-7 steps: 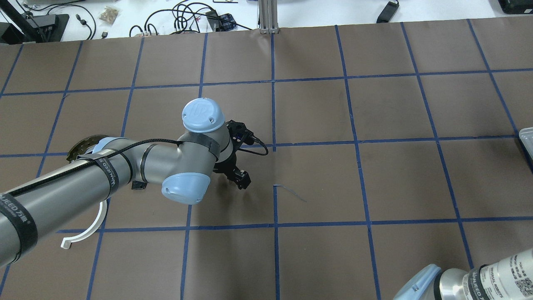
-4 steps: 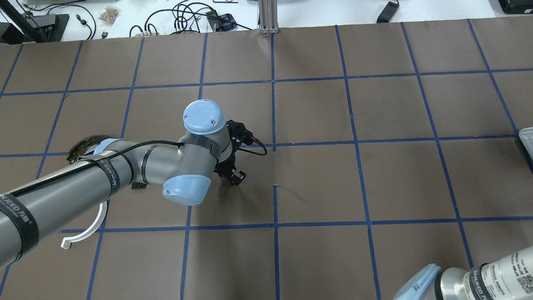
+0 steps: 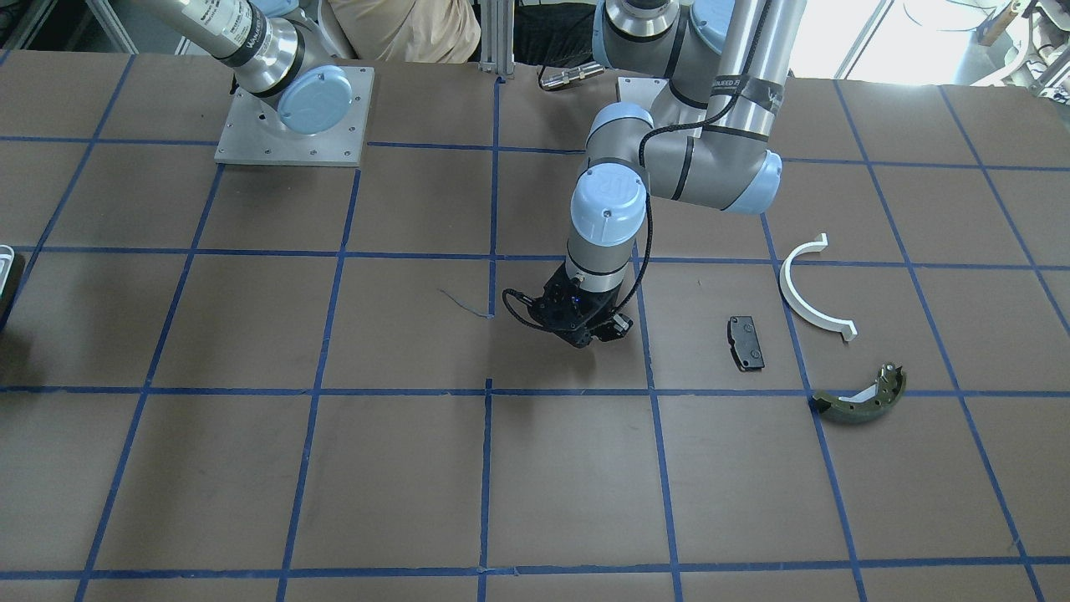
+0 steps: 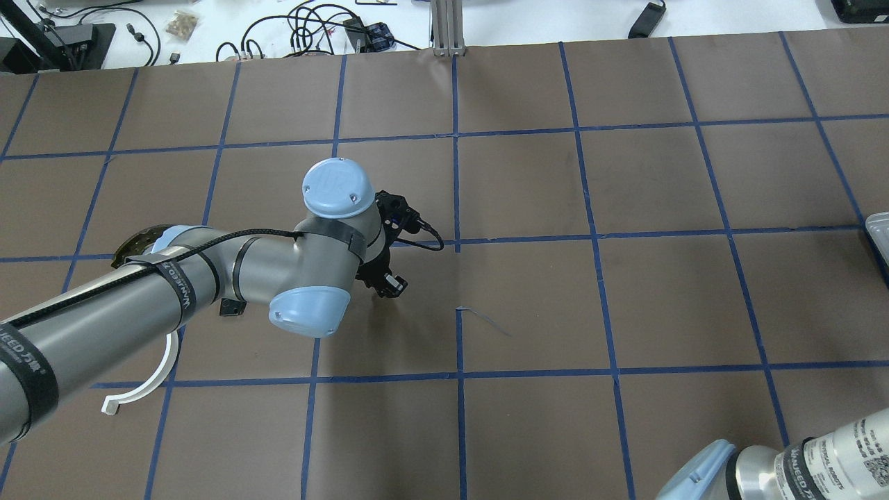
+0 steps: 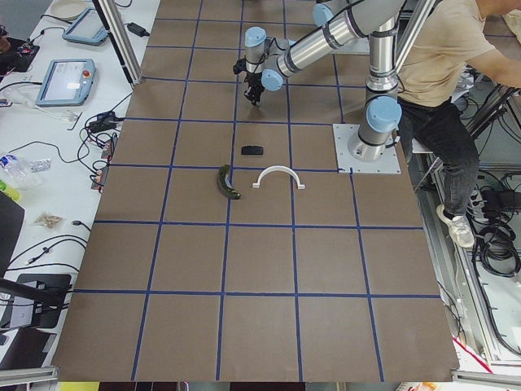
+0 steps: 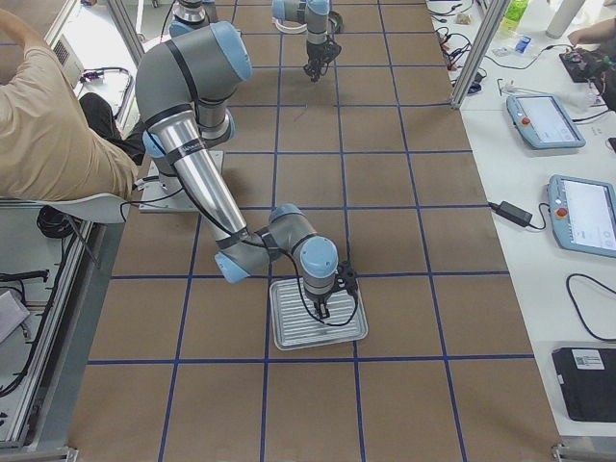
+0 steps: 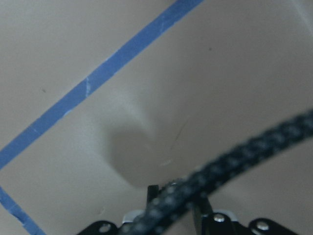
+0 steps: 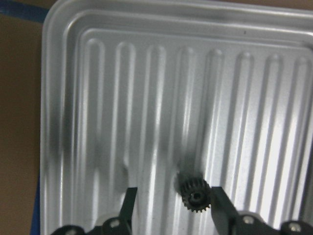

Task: Place bearing gear from tray to pile

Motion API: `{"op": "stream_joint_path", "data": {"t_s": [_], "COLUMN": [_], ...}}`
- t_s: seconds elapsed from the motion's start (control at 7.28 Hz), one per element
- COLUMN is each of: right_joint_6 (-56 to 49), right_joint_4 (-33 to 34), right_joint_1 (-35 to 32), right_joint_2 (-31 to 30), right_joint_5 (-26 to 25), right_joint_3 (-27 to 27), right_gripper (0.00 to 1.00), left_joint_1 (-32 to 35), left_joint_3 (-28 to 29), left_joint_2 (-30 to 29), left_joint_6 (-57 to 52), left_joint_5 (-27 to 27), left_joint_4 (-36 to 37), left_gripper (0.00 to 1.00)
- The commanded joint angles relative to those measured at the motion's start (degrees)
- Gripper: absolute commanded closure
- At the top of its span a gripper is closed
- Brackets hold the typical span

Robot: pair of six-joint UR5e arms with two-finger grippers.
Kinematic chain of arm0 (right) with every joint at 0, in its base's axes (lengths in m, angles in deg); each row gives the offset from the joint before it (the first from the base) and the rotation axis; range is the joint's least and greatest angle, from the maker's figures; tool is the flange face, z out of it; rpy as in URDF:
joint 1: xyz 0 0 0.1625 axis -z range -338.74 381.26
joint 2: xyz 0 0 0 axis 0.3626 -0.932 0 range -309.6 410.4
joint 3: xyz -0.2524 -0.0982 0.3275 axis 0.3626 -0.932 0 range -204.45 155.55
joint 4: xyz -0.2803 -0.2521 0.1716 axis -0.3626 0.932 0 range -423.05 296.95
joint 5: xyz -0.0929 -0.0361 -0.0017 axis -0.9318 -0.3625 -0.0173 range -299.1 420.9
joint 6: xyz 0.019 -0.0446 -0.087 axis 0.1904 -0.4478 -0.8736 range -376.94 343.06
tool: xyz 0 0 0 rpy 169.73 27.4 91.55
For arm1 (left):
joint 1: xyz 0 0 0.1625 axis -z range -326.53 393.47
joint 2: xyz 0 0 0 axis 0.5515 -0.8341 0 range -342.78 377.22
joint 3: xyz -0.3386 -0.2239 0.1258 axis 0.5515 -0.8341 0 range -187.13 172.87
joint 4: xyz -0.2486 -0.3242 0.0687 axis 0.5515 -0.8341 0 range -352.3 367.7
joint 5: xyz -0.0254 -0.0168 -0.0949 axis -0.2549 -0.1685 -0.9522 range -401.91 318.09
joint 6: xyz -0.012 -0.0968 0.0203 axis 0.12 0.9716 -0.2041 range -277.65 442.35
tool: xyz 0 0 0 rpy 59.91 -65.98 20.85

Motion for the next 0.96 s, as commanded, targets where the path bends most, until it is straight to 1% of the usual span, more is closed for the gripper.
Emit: {"op": "stream_joint_path", "data": {"t_s": [0.0,0.14,0.27,0.41,0.55,0.69,0.82], "right_joint_6": [-0.8,-0.9,-1.1,-1.1,-1.1,-1.6,-1.7], "right_joint_4": [0.1,0.6,0.8,0.8,0.9,1.3,1.9], "right_joint_1": [0.0,0.0,0.0,0.0,0.0,0.0,0.0], "right_joint_2": [0.5,0.5,0.5,0.6,0.7,0.8,0.9], "right_joint_5": [-1.8,-1.8,-1.8,-1.8,-1.8,-1.7,-1.8], "right_joint_3": [-0.2,-0.3,-0.3,-0.4,-0.6,-0.3,-0.7], "right_gripper": [0.45,0.45,0.47,0.47,0.47,0.49,0.49], "left_joint_1": [-4.3,-8.6,-12.7,-17.1,-22.8,-27.5,-31.9], "left_joint_3": [0.5,0.4,0.3,0.2,-0.6,-2.6,-4.3], "left_joint_2": [2.8,4.6,6.5,8.1,8.7,8.7,8.0], "left_joint_6": [-10.1,-16.7,-18.3,-16.5,-14.9,-11.0,-5.2], "left_joint_5": [2.6,3.9,9.6,11.3,10.7,9.3,4.3], "left_joint_4": [-2.8,-5.7,-10.5,-13.0,-13.1,-12.2,-11.1], "left_gripper": [1.0,1.0,1.0,1.0,1.0,1.0,1.0]}}
